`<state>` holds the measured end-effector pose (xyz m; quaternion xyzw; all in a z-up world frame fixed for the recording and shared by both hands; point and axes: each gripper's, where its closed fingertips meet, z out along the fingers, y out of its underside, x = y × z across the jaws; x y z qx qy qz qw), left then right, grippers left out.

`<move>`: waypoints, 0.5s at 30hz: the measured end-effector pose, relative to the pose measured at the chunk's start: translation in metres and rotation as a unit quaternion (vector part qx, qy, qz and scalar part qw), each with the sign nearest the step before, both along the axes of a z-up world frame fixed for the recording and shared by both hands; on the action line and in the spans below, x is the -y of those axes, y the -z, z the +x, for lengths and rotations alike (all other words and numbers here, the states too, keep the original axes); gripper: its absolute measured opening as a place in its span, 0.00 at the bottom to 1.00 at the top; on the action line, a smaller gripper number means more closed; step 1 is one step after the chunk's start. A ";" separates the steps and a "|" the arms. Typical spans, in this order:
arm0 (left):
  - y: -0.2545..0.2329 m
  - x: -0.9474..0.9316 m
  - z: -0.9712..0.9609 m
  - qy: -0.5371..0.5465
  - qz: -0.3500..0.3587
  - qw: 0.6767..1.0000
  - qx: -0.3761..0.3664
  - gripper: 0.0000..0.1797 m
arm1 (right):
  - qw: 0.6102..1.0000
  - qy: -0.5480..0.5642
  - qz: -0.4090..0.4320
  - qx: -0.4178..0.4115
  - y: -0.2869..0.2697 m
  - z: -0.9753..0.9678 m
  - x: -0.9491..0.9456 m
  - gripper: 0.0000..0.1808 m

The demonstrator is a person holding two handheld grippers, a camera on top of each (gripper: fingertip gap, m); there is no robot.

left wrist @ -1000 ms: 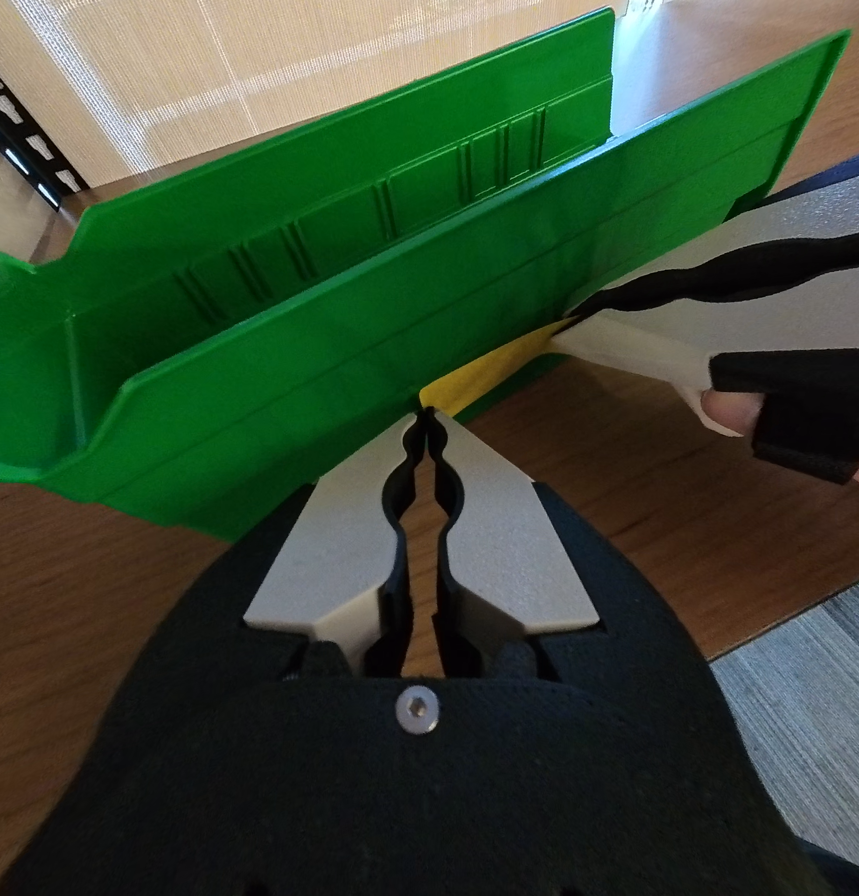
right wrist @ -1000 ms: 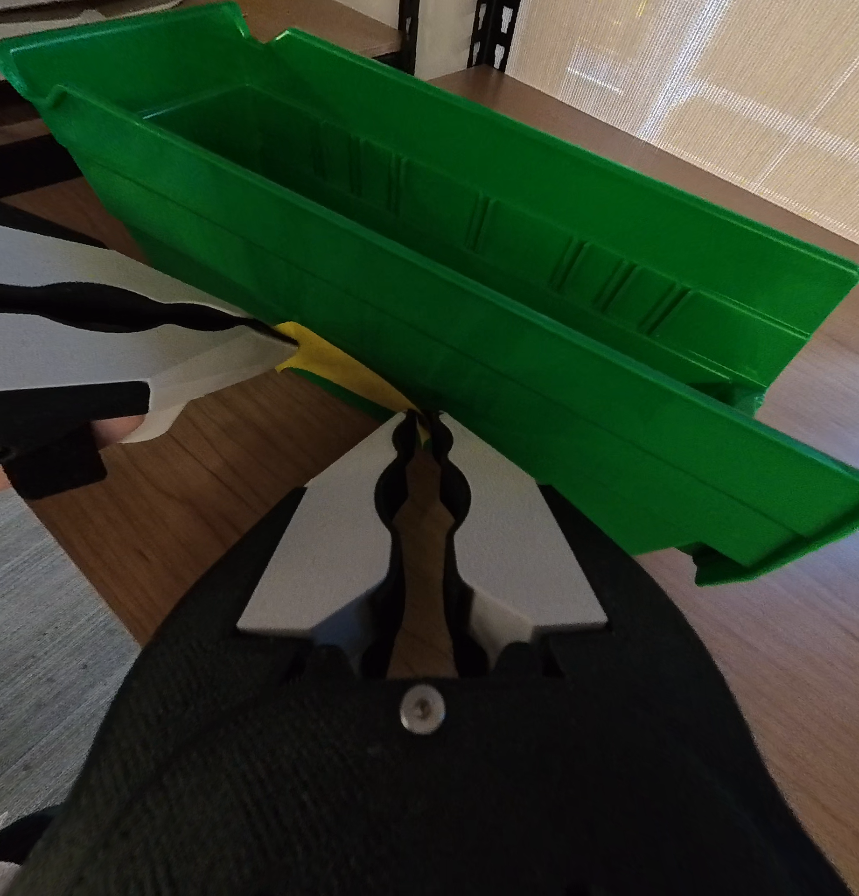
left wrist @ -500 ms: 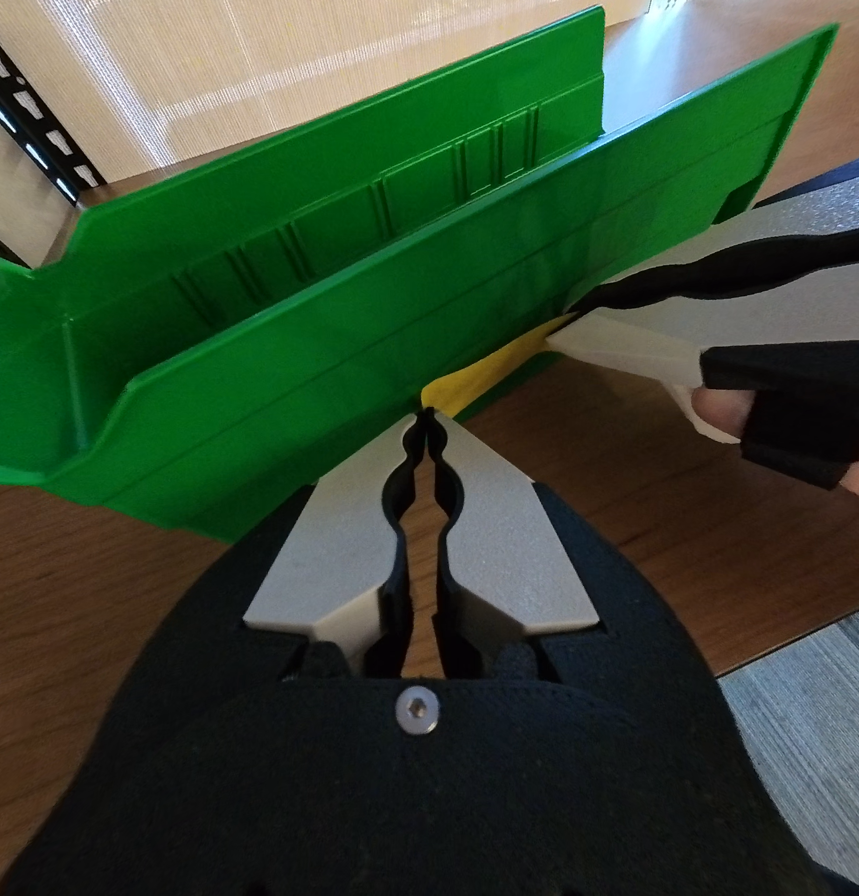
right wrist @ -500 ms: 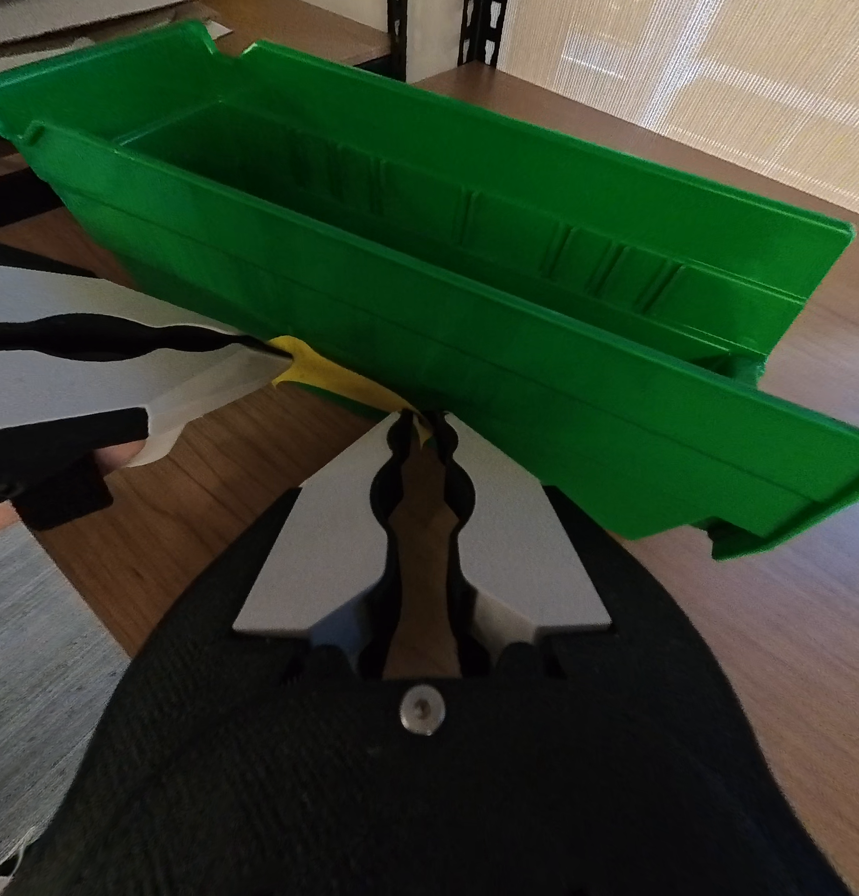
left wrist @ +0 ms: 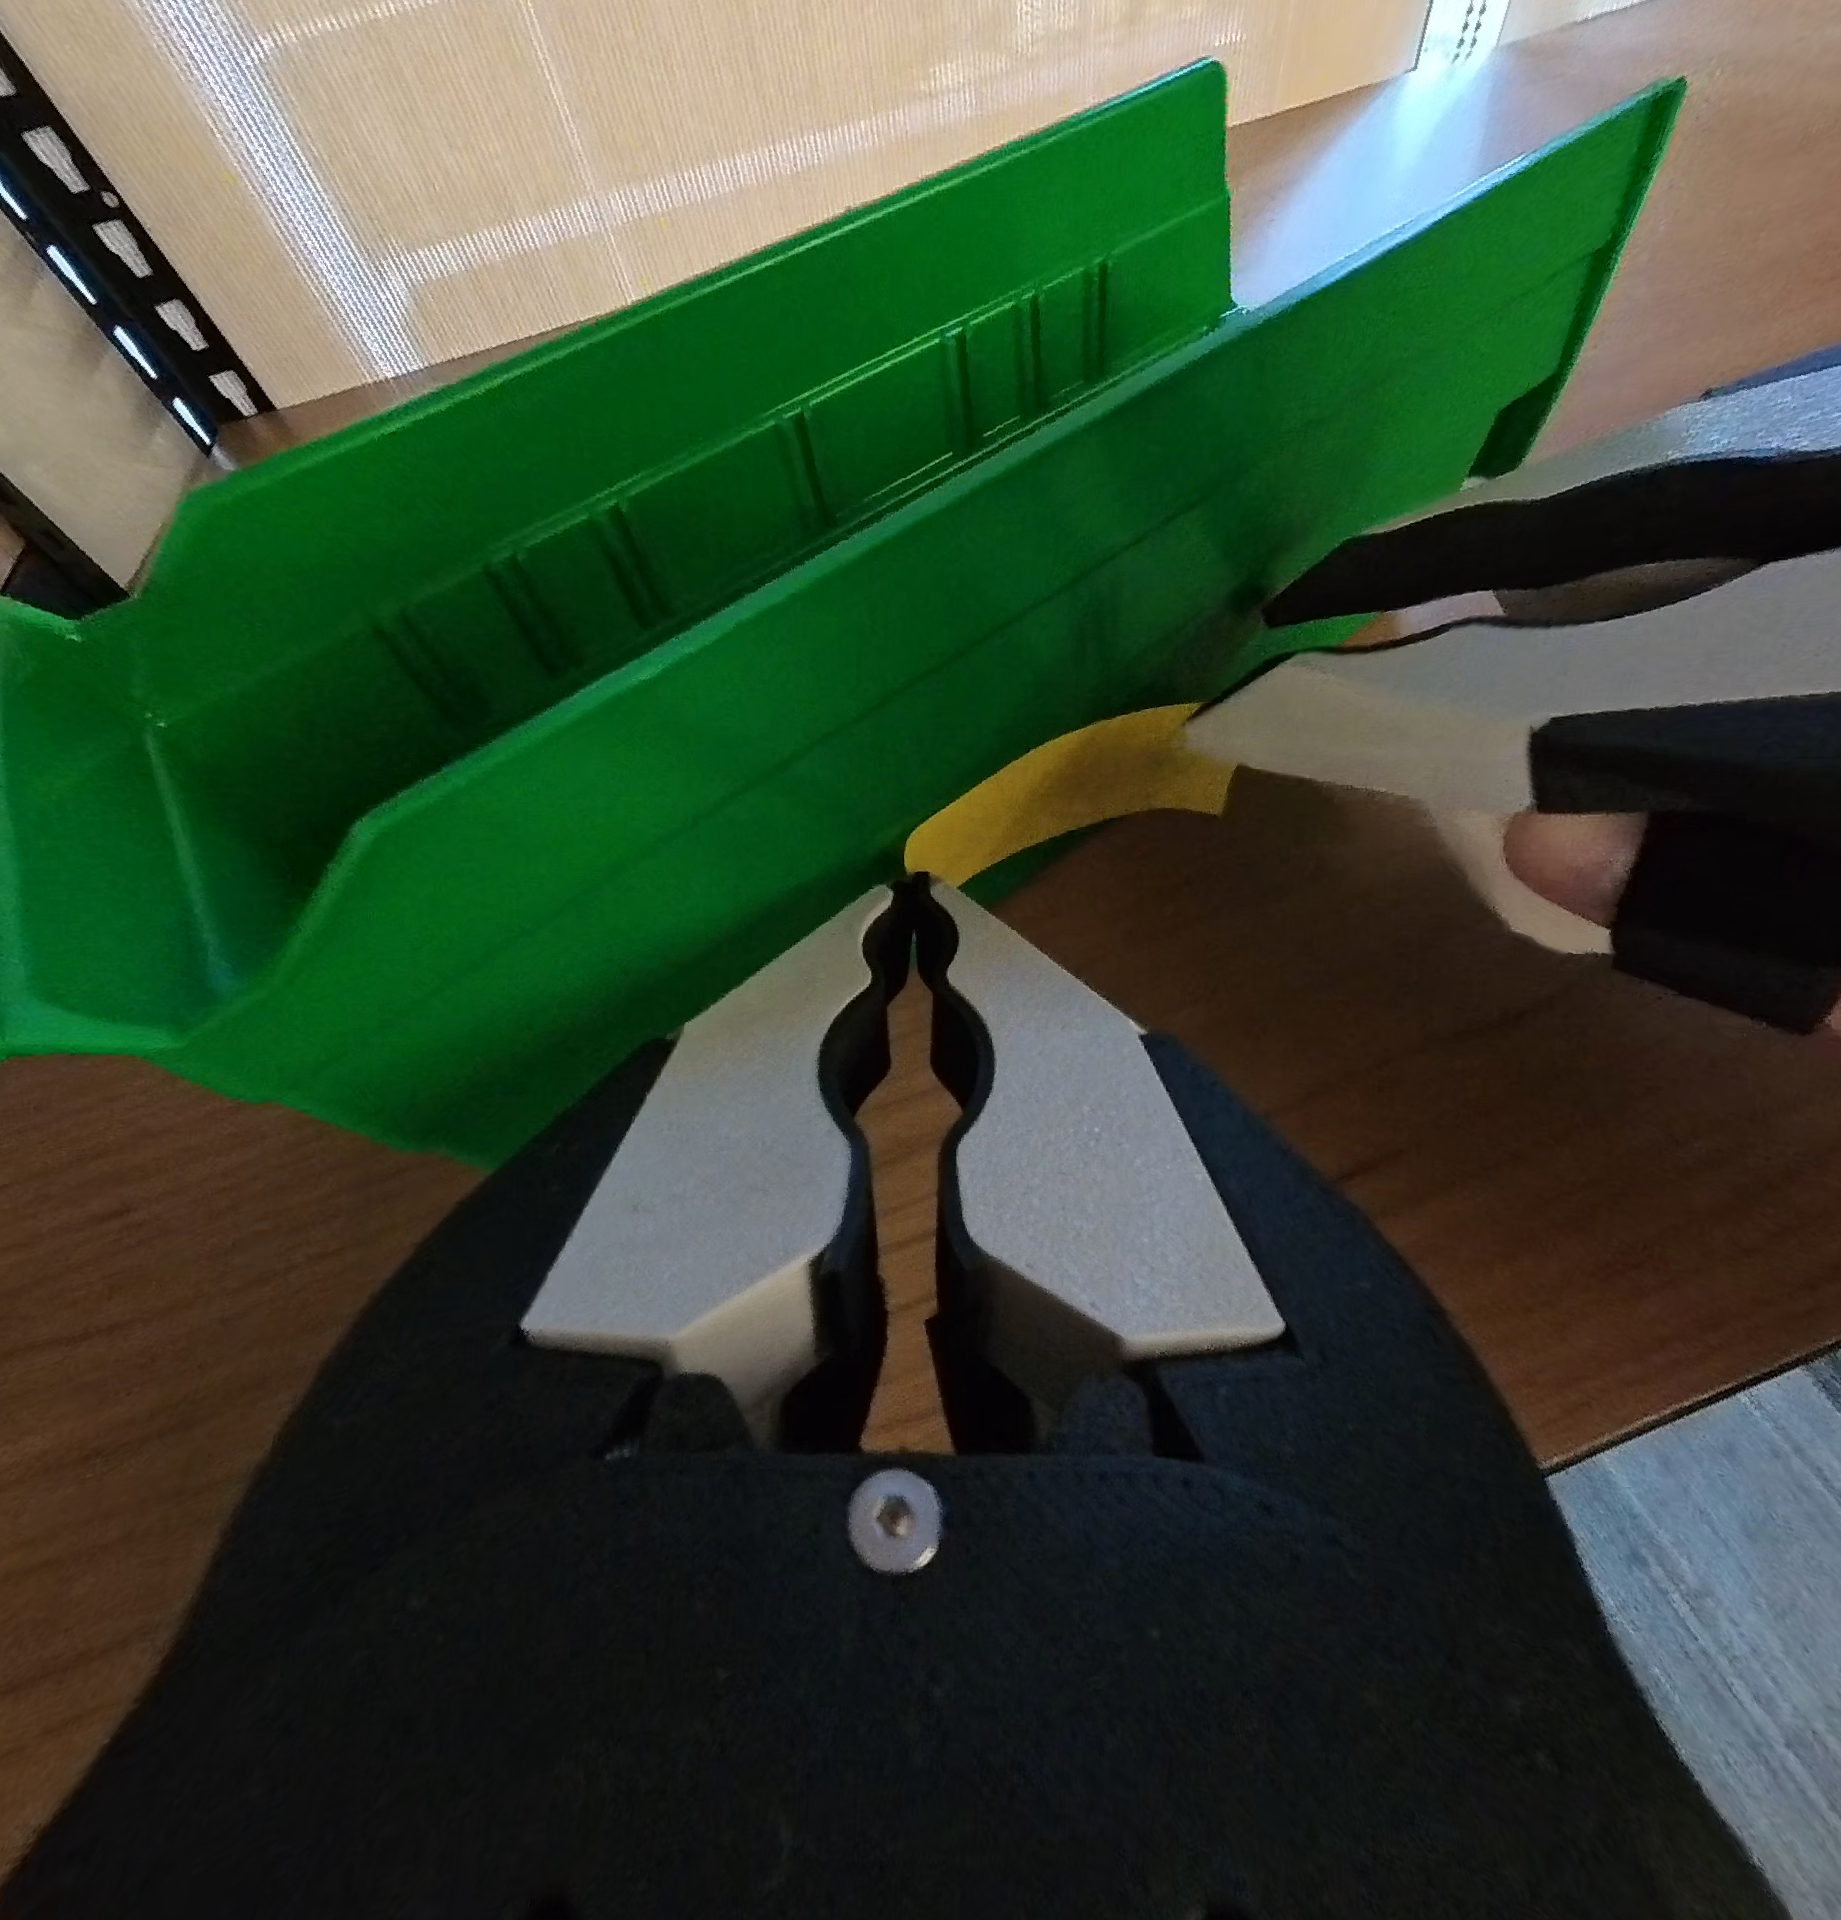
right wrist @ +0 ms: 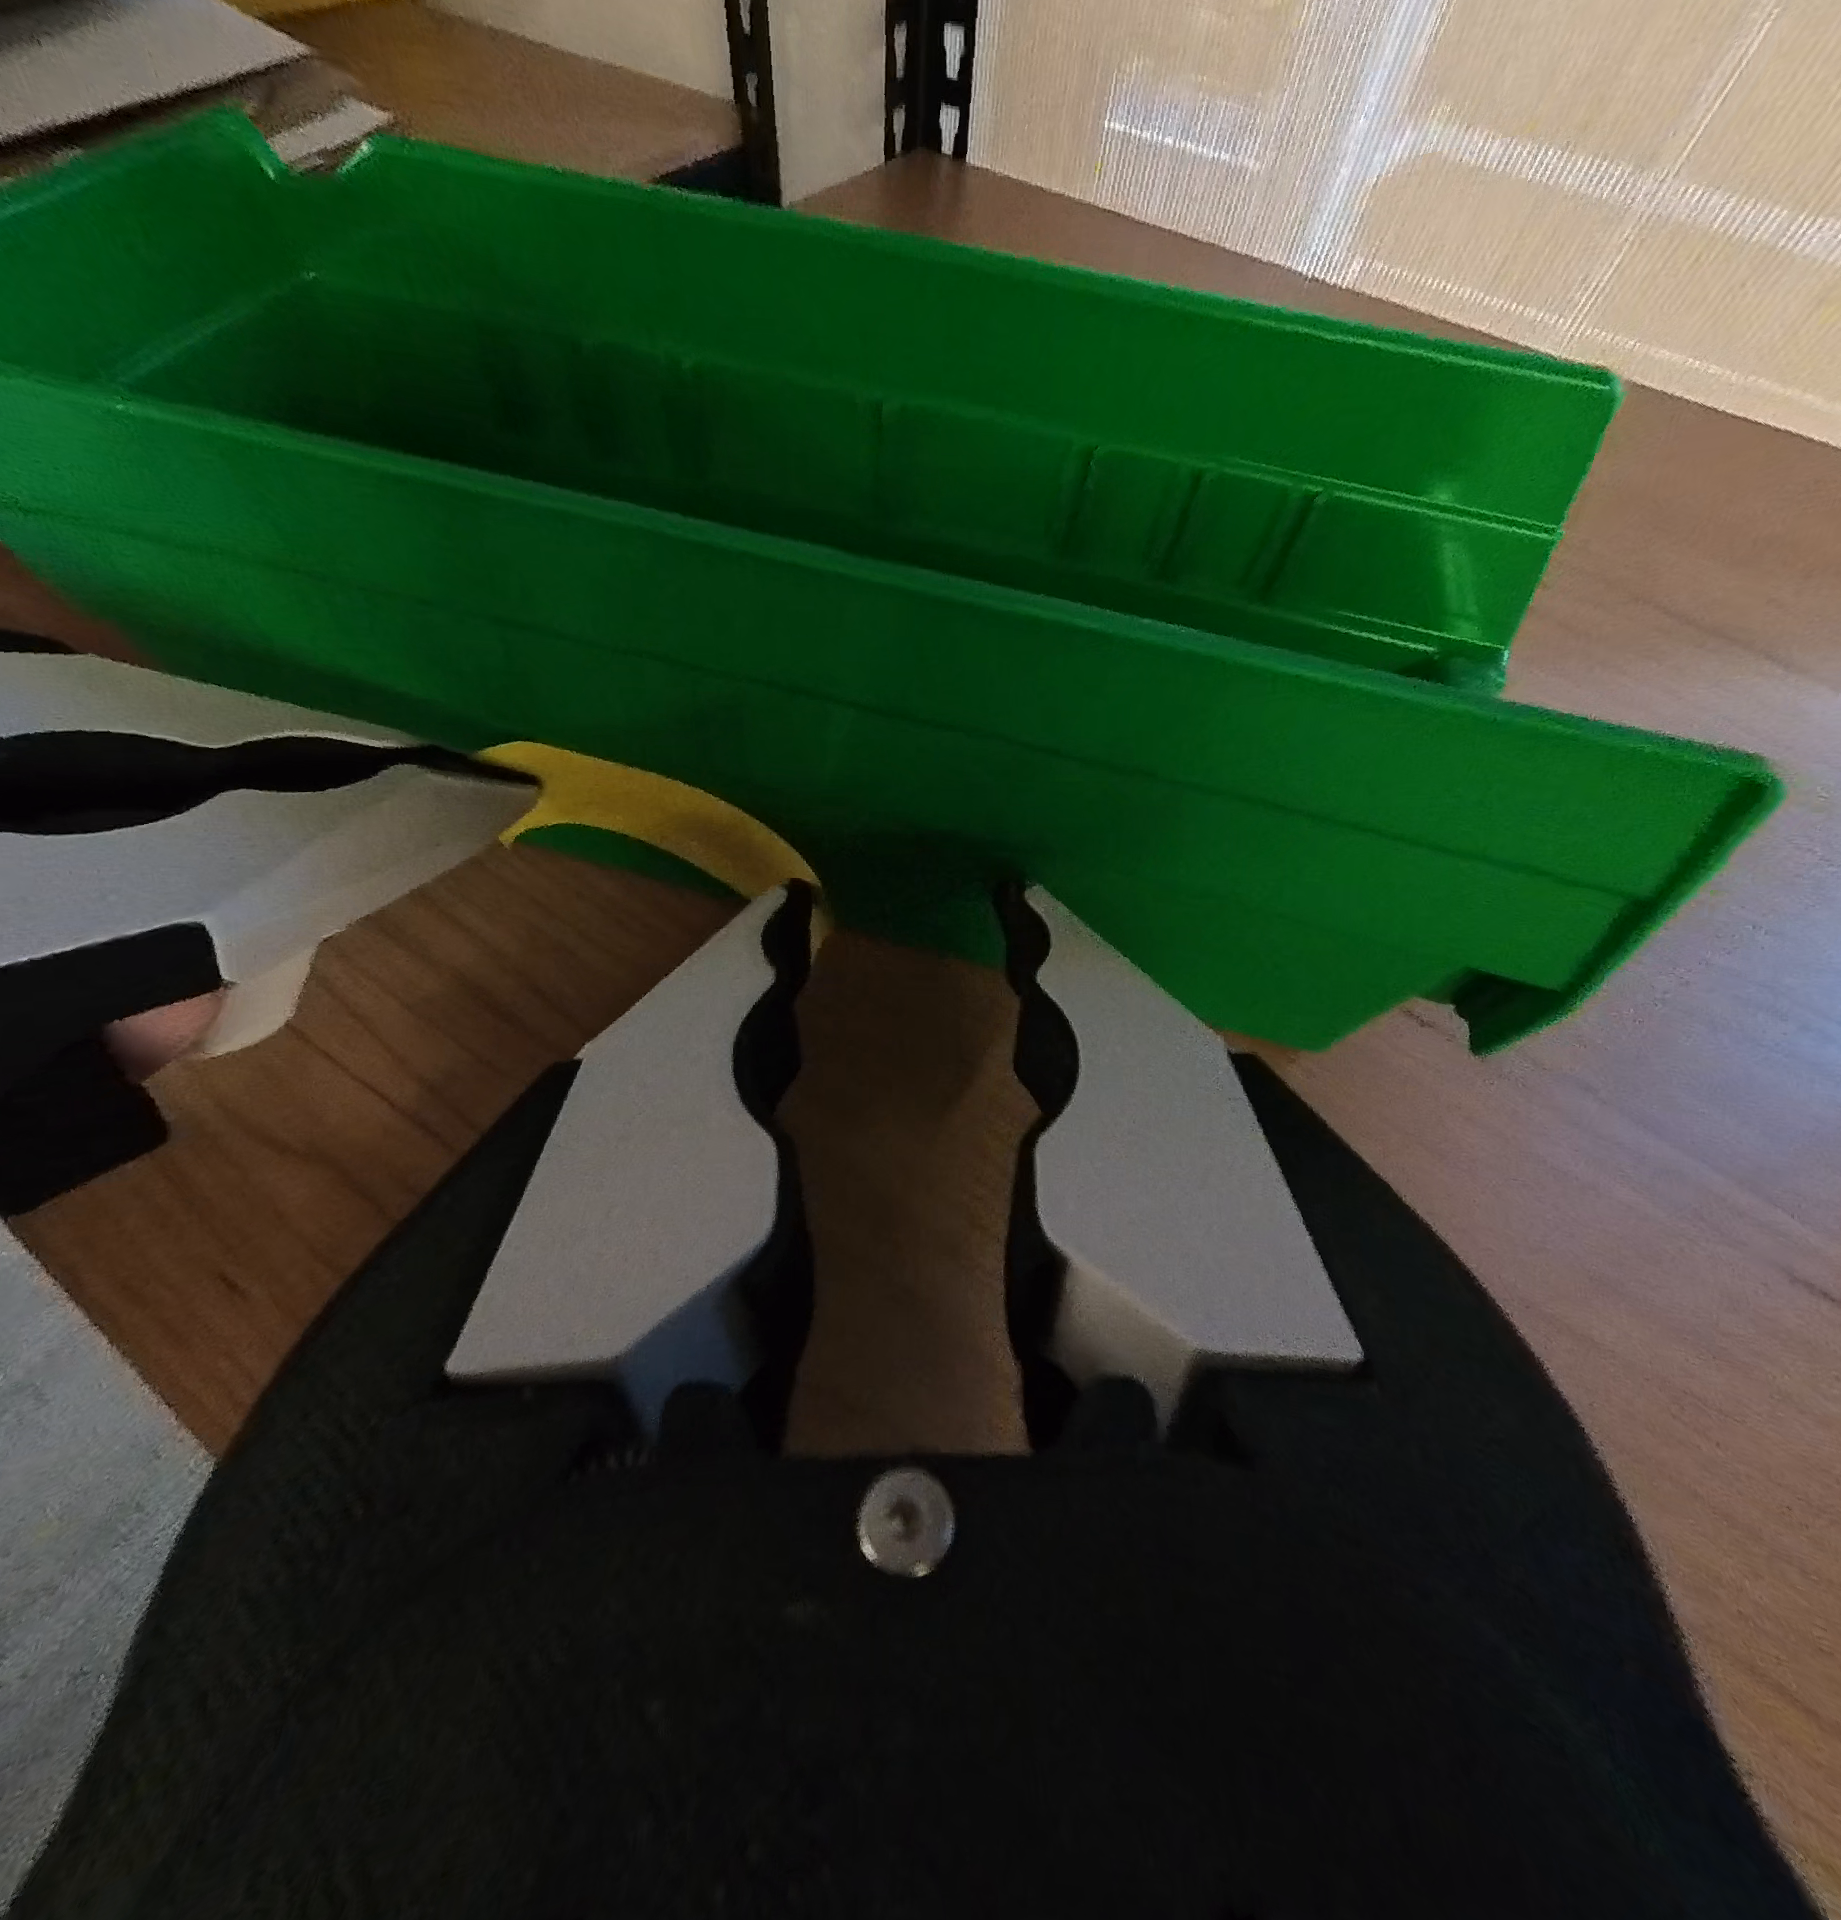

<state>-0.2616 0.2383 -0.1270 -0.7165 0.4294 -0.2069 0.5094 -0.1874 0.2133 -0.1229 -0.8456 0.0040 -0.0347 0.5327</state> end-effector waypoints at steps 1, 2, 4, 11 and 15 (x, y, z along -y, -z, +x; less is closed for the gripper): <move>0.000 0.000 0.000 0.000 -0.003 1.000 0.001 0.00 | 1.000 -0.001 0.003 -0.002 -0.001 0.000 0.001 0.20; 0.000 0.000 0.000 0.000 -0.004 1.000 0.003 0.00 | 1.000 -0.005 0.000 -0.001 0.000 0.000 0.001 0.19; 0.000 0.000 0.000 0.000 -0.002 1.000 0.001 0.00 | 1.000 -0.027 -0.011 -0.007 0.003 -0.006 0.002 0.18; 0.001 0.002 0.000 0.004 -0.004 1.000 0.002 0.00 | 0.997 -0.067 -0.019 -0.018 0.006 -0.018 0.008 0.11; 0.001 0.002 0.000 0.005 -0.004 1.000 0.002 0.00 | 0.995 -0.089 -0.040 -0.021 0.012 -0.025 0.007 0.01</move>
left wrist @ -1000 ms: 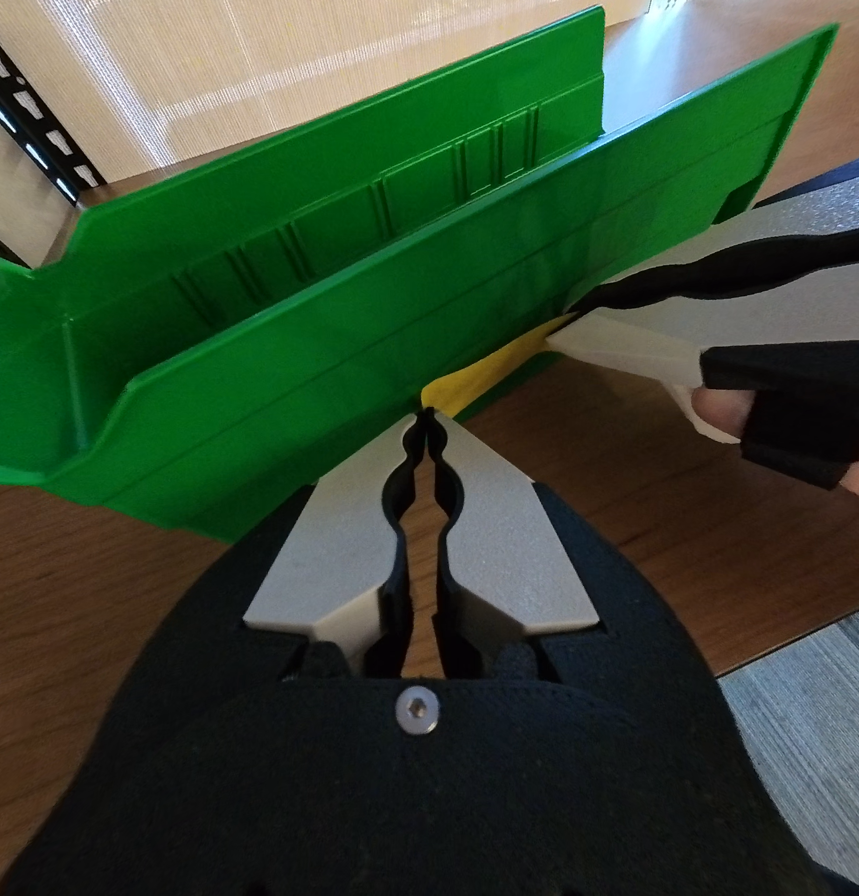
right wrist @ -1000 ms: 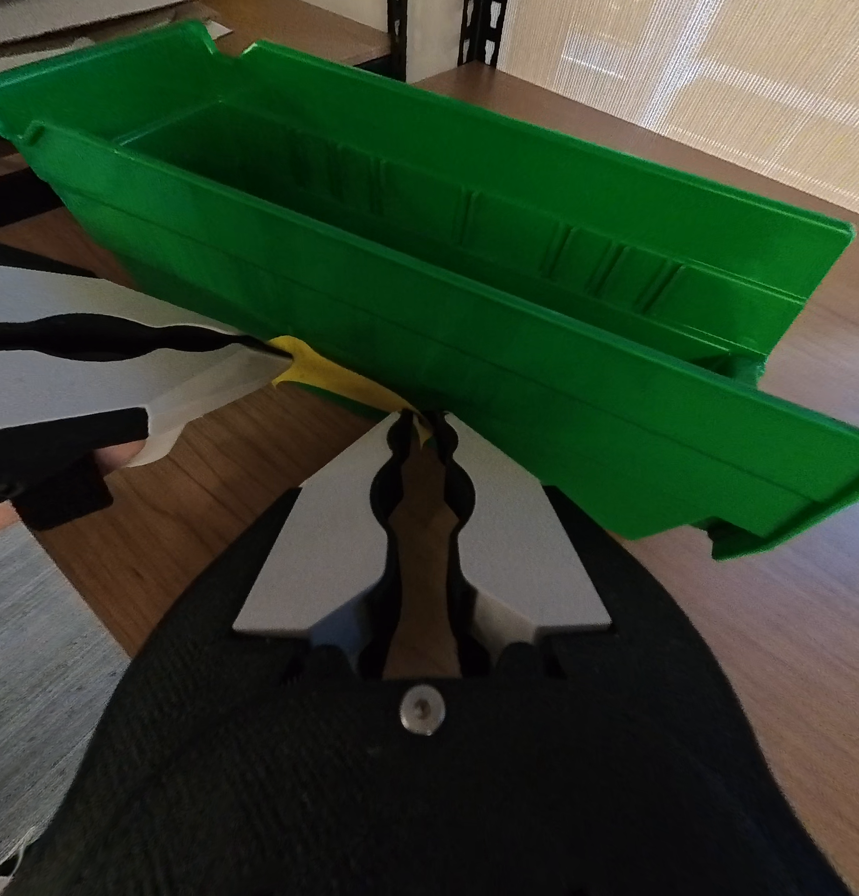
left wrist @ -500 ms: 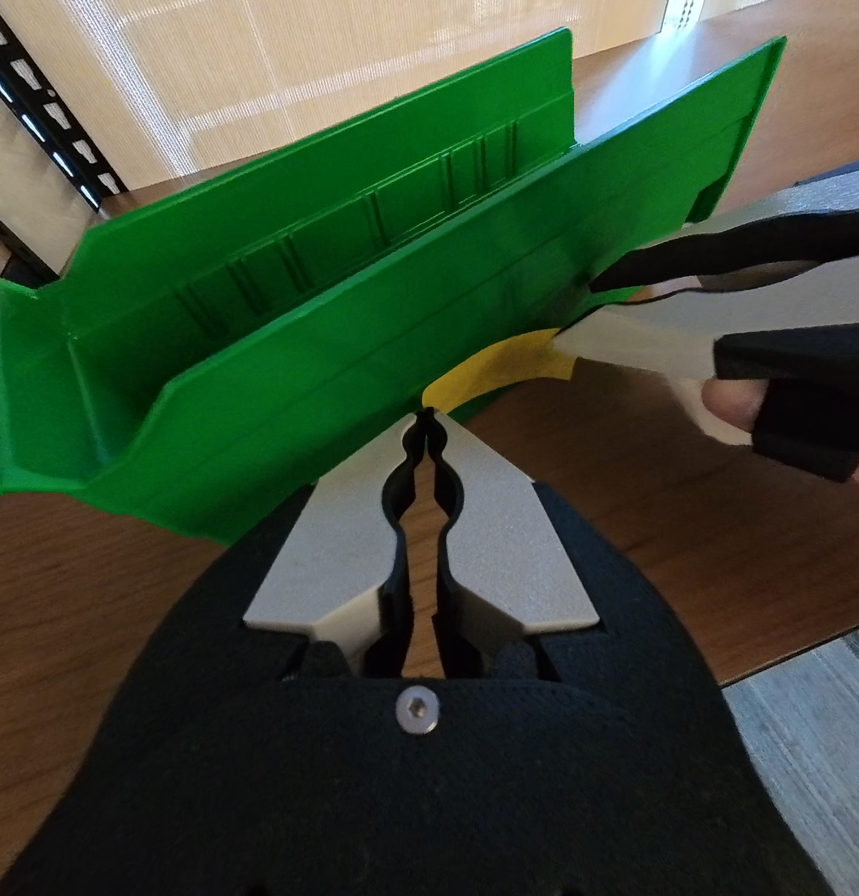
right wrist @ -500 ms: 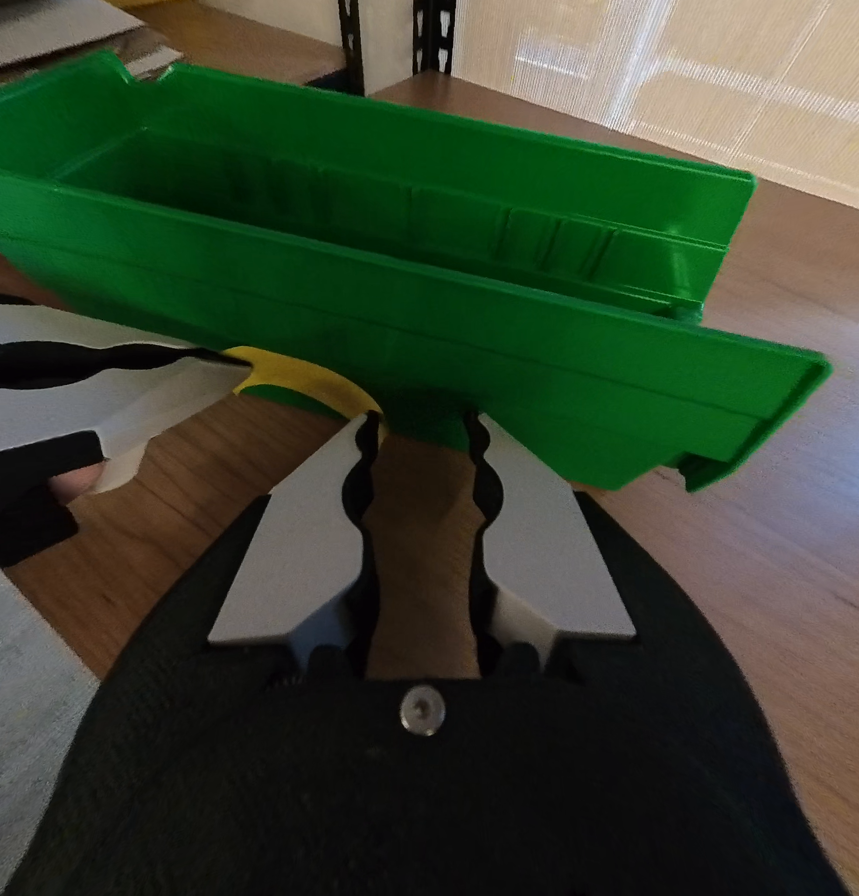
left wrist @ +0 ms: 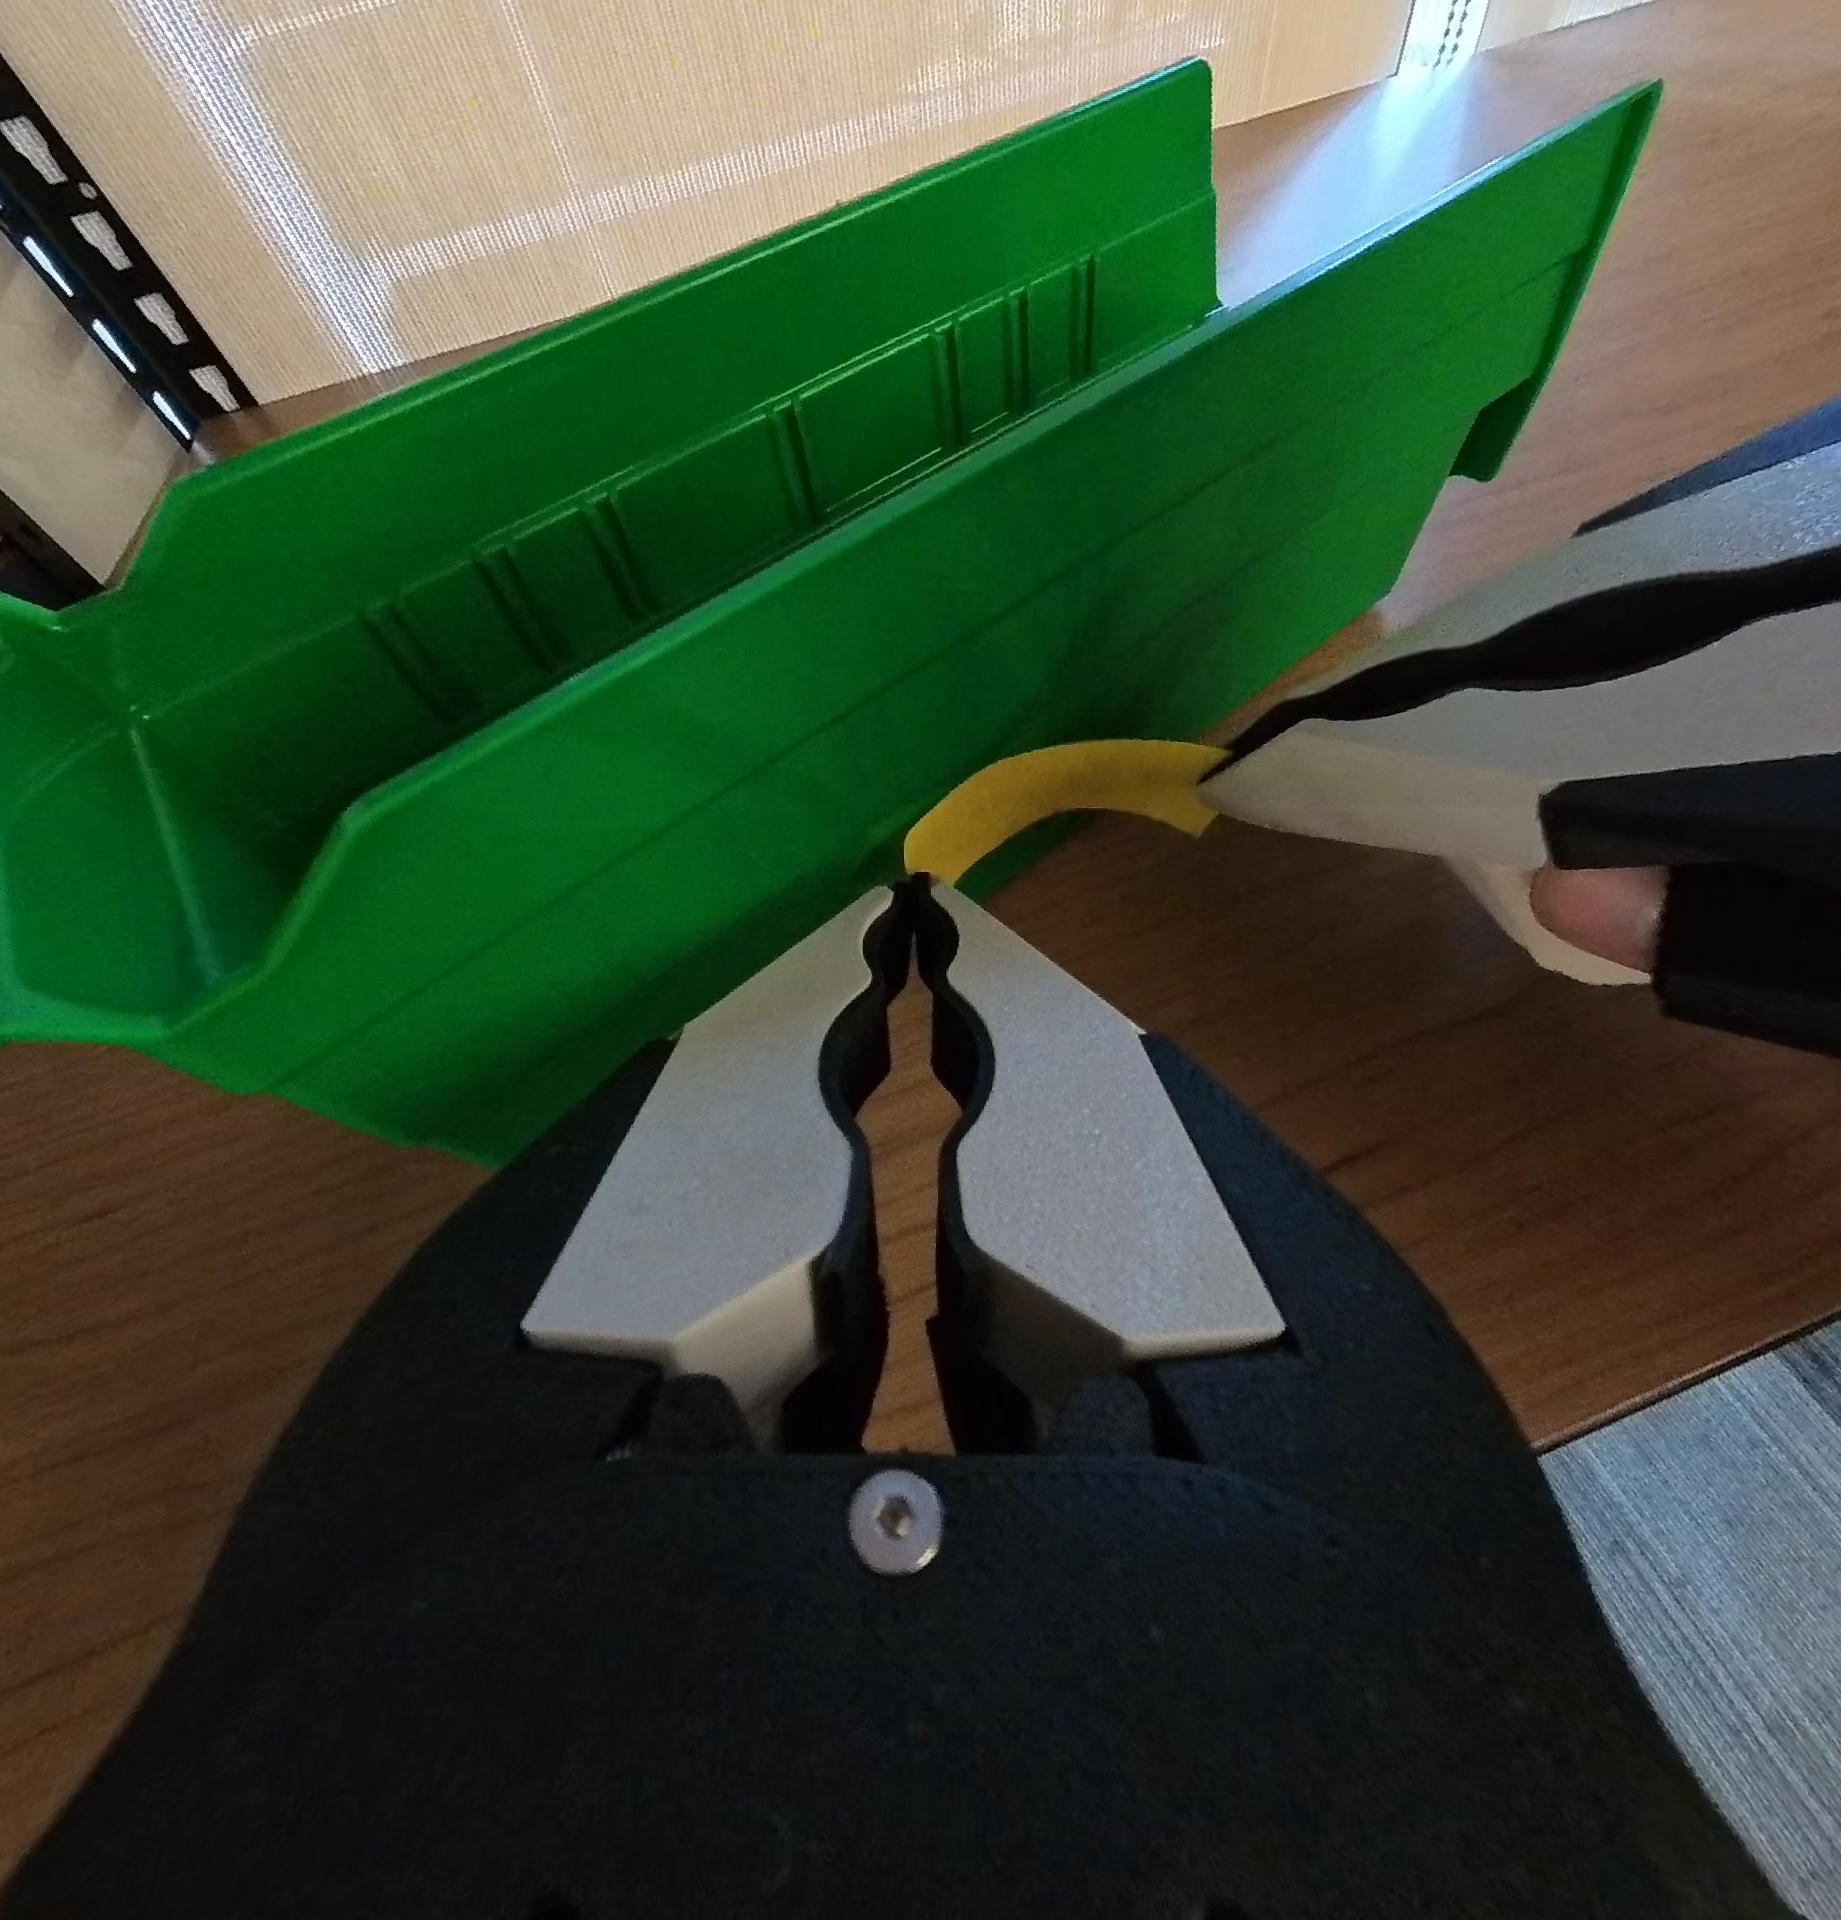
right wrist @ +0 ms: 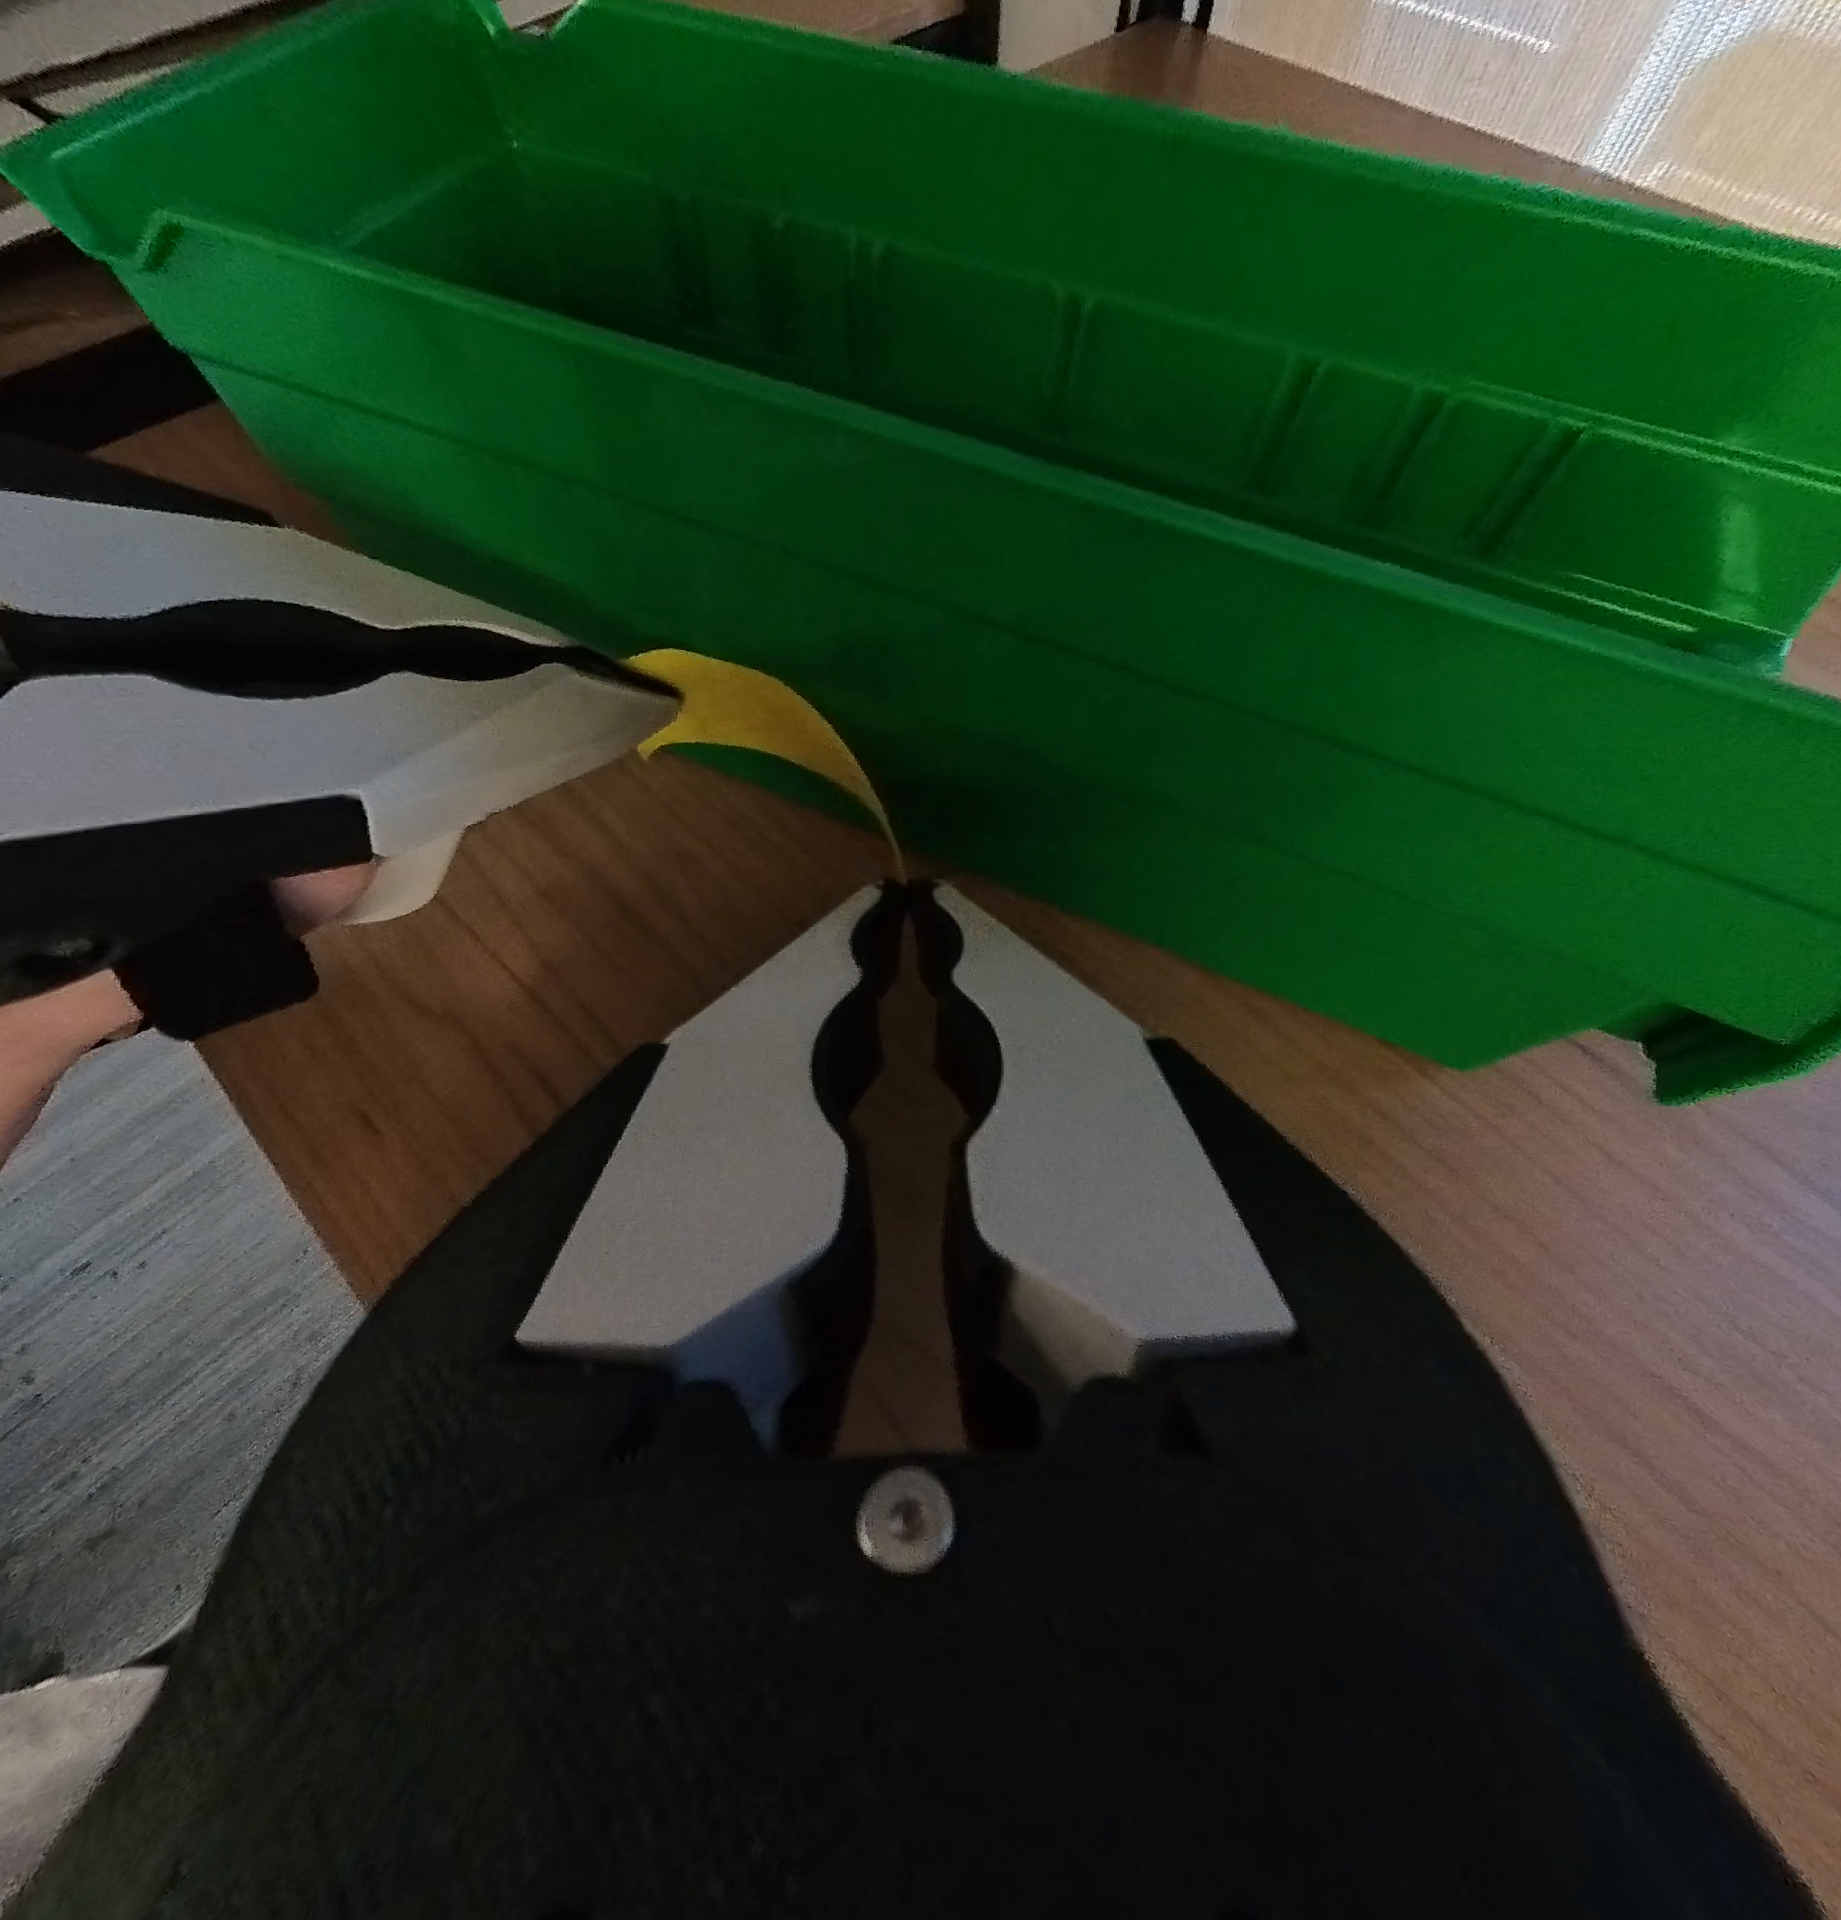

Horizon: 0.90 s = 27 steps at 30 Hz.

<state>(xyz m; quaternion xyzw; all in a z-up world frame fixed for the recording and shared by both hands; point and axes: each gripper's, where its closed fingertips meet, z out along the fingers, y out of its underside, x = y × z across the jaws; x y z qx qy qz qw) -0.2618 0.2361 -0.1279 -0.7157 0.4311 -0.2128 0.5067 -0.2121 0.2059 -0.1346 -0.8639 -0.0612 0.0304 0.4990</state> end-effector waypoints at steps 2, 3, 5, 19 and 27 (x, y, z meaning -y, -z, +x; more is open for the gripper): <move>0.000 0.001 0.000 0.001 0.000 1.000 0.001 0.00 | 1.000 -0.003 0.000 0.000 0.000 -0.001 0.000 0.00; 0.000 0.001 0.000 0.002 0.000 1.000 0.001 0.00 | 1.000 -0.003 0.005 0.000 -0.002 0.000 -0.001 0.00; 0.000 0.002 0.000 0.004 0.003 1.000 0.001 0.00 | 1.000 -0.001 0.014 0.001 -0.004 0.003 -0.001 0.00; 0.010 0.016 0.002 0.026 0.018 0.999 -0.008 0.00 | 1.000 0.000 0.016 0.012 -0.005 0.016 -0.001 0.00; 0.005 0.016 0.003 0.018 0.041 0.999 -0.001 0.00 | 0.999 -0.016 0.016 0.025 -0.004 0.018 -0.002 0.00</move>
